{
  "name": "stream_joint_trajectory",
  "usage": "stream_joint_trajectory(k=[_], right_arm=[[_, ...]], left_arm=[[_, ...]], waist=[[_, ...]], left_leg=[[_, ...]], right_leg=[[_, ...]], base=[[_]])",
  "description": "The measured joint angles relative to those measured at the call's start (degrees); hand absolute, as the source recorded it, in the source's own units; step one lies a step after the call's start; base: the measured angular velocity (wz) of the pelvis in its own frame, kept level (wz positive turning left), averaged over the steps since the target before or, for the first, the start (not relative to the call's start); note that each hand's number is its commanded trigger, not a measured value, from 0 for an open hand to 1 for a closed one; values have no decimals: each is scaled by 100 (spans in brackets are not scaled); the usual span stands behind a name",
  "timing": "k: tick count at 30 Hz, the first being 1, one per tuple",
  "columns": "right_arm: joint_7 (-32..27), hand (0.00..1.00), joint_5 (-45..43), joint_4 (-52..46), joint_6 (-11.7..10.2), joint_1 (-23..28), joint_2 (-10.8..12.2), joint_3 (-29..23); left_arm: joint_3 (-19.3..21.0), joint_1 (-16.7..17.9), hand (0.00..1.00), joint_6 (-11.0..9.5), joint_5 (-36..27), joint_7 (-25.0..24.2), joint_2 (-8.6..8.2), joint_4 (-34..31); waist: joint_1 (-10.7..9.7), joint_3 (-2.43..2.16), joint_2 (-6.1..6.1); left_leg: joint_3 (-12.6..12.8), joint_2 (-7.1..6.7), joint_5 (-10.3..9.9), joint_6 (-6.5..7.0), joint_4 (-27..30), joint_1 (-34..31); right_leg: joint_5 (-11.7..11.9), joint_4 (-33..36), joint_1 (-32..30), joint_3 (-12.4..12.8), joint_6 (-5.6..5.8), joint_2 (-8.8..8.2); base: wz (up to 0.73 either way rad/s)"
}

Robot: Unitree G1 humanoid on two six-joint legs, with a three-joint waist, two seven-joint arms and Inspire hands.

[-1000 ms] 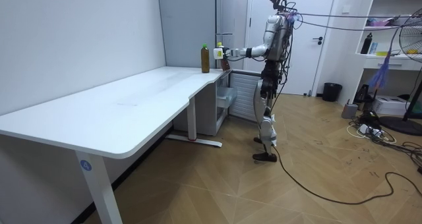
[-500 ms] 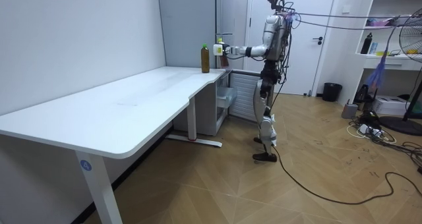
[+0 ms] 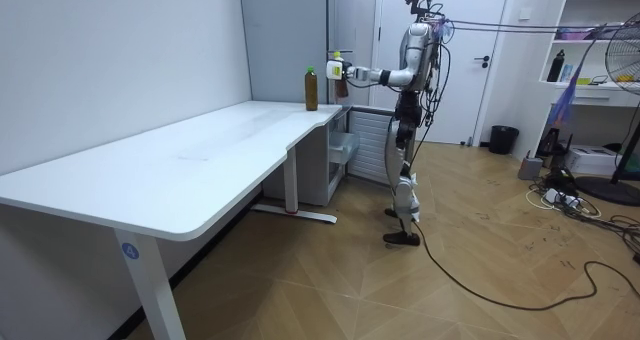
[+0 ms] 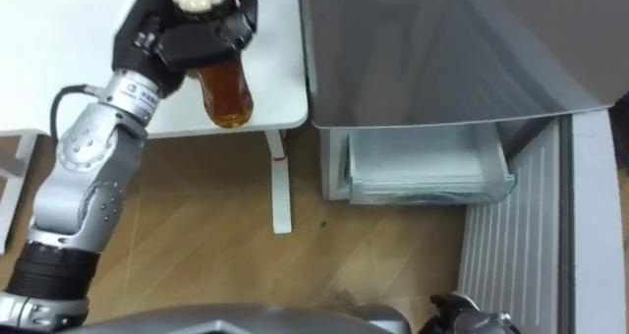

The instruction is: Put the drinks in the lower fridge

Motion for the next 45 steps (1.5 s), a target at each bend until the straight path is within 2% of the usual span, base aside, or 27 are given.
stream_joint_trajectory(k=[7, 13, 15, 17, 20, 23, 24, 29, 35, 40, 45], right_arm=[[-15, 0, -27, -340, -19, -63, -76, 360], [3, 0, -40, -655, -7, -77, -117, 551], [8, 0, -140, -1122, 5, -85, -171, 533], [-13, 0, -63, -1534, -96, -105, -113, 506], [0, 0, -50, -2151, -246, -74, 100, 667], [224, 0, -129, -2677, -290, -45, 255, 891], [322, 0, -145, -2789, -374, -46, 297, 901], [626, 0, -136, -2964, -420, -42, 304, 1012], [1119, 0, 21, -3556, -427, 65, 287, 1229], [1660, 0, 155, -4373, -409, 192, 262, 1245], [2249, 0, 1192, -4670, -410, 249, 220, 1288]], left_arm=[[-44, 92, 100, 3, -30, -124, -1, -138], [-92, 177, 100, -3, -141, -311, 6, -282], [-90, 358, 100, -3, -162, -350, 8, -281], [-103, 509, 100, 1, -161, -352, 5, -281], [-129, 679, 100, 6, -281, -363, -20, -281], [-130, 692, 100, 3, -311, -380, -30, -275], [-151, 701, 100, 3, -338, -380, -21, -272], [-231, 838, 100, 2, -711, -458, -25, -272], [-486, 912, 100, -4, -778, -512, -9, -127], [-599, 1015, 100, -2, -590, -595, 44, -14], [-602, 1043, 100, -6, -602, -637, 49, -12]], waist=[[118, -3, -12], [299, -17, -123], [316, -20, -130], [314, -22, -132], [316, -22, -133], [329, -22, -129], [325, -22, -128], [316, -23, -121], [306, -12, -87], [314, 19, -60], [316, 68, -143]], left_leg=[[-87, -1, 0, -1, 58, -48], [-183, -15, 0, -1, 114, -130], [-182, -19, 0, -1, 117, -137], [-186, -16, 0, -1, 136, -138], [-245, -17, 0, -1, 157, -141], [-302, -26, 0, -2, 168, -174], [-313, -32, 0, -2, 181, -190], [-311, -40, 0, -1, 205, -226], [-312, -32, 0, -2, 241, -223], [-273, -31, -1, -2, 233, -218], [-302, -39, -1, -2, 246, -238]], right_leg=[[0, 5, -14, -80, 0, -5], [0, 1, 0, -163, 0, -18], [0, 1, 0, -150, 0, -21], [0, -6, 0, -154, 0, -15], [0, -9, 27, -195, 0, -13], [0, -17, 29, -283, 0, -27], [0, -19, 28, -296, 0, -32], [0, -8, -4, -302, 0, -43], [0, 22, 2, -290, -1, -43], [-6, 85, -27, -251, -3, -49], [-12, 85, -14, -287, 0, -59]], base=[[5], [8], [0], [2], [11], [12], [5], [0], [0], [-3], [3]])
